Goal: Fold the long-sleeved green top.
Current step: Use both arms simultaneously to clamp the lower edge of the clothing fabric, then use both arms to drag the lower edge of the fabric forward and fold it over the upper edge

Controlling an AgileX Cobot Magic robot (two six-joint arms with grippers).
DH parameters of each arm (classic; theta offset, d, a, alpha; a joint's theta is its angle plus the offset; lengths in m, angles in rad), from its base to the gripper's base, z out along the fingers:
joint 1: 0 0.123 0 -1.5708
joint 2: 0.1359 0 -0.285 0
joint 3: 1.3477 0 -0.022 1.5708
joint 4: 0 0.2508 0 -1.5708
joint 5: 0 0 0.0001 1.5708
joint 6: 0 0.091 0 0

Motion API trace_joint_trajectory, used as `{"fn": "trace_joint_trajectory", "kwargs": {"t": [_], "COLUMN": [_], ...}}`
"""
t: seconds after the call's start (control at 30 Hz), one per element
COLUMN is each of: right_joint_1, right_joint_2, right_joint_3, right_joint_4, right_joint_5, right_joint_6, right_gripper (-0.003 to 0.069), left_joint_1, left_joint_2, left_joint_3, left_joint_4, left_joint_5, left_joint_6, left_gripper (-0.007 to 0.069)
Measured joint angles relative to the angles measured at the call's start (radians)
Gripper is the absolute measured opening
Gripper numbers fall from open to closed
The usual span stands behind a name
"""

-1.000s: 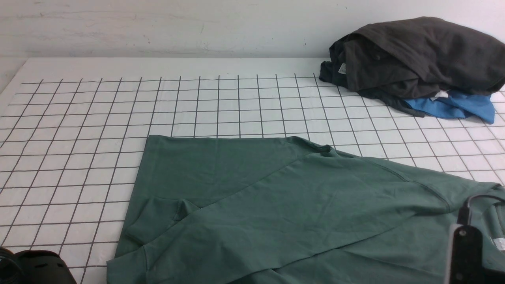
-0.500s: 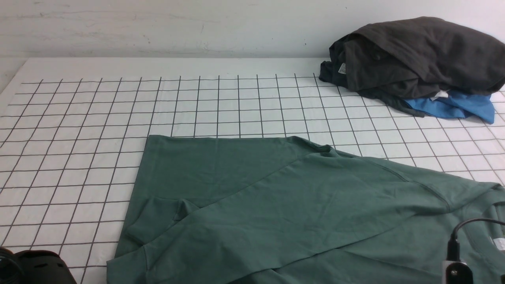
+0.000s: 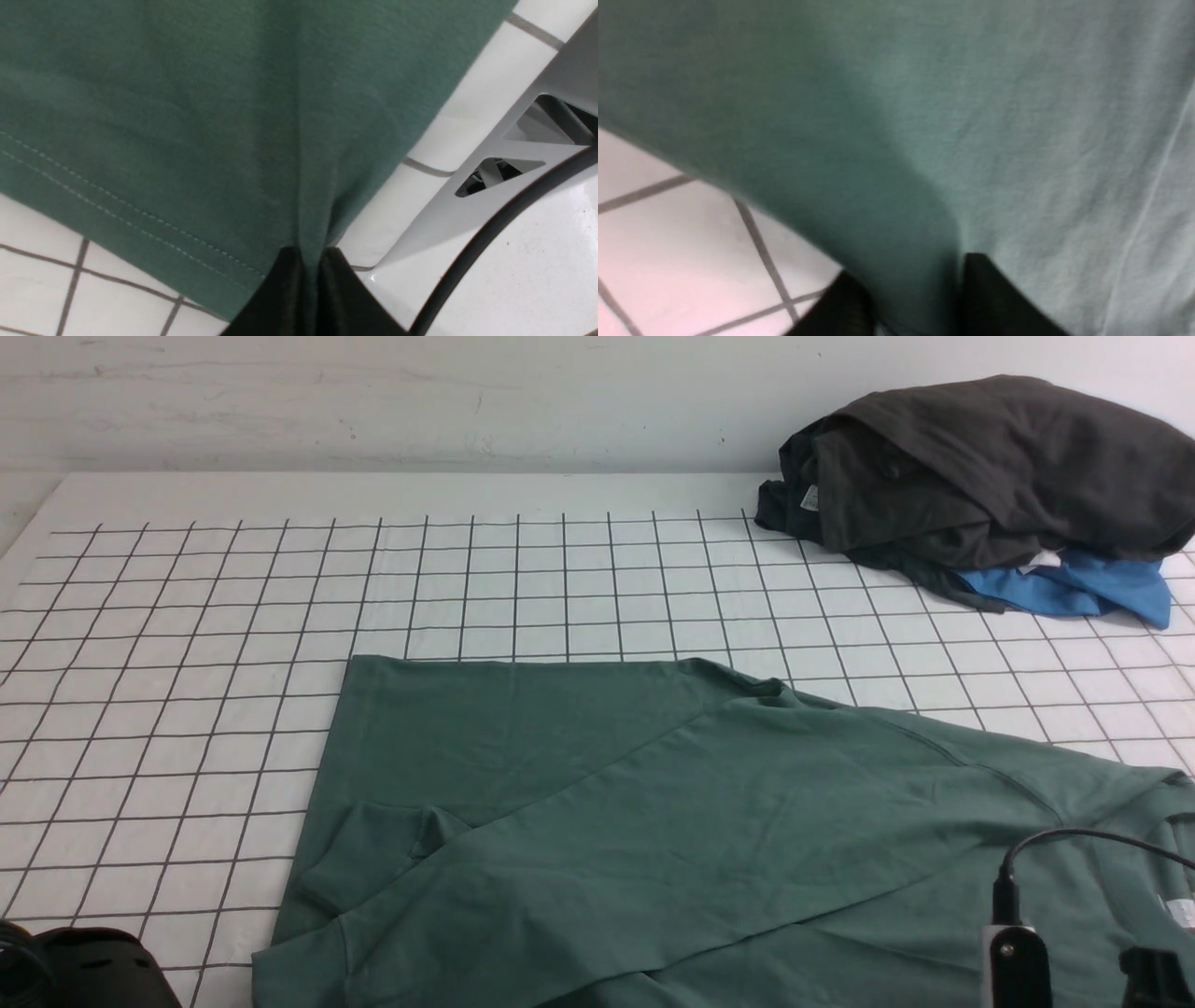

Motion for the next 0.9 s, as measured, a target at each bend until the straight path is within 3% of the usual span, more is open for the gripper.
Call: {"fn": "trace_joint_trajectory", "kwargs": {"t": [0.1,0.17,0.37,0.5,0.6,0.9], "right_joint_1": [0.0,0.0,-0.002,-0.066,-0.205,-0.379], "right_joint_2": [0.0,-0.002,-0.015,-0.001,0.079,0.332], "right_joint_3": [-0.024,-0.052,-0.192,-0.306,-0.448,-0.748], "right_joint_4": [0.007,0.011,0.014,0.057,0.19,0.377], "right_joint_5": [0.031,0.058,0.198,0.246,0.254,0.281], "right_joint_6": [0.0,0.0,-0.059,-0.142,-0.262,-0.373], "right_gripper": [0.0059,0.0017,0.0009,0.001,0.001,0.001], "left_joint_1": [0.0,0.0,0.003,0.056,0.205,0.477], "left_joint_2": [0.0,0.0,0.0,0.001,0.037,0.254], "left_joint_3": [-0.007,-0.026,-0.16,-0.283,-0.447,-0.7], "left_joint_4": [0.0,0.009,0.116,0.197,0.226,0.197], "left_joint_5": [0.005,0.027,0.117,0.131,0.146,0.146], "left_joint_6": [0.0,0.0,-0.015,-0.015,0.047,0.171], "left_gripper": [0.0013,0.0013,0.0013,0.0013,0.0014,0.0016]}}
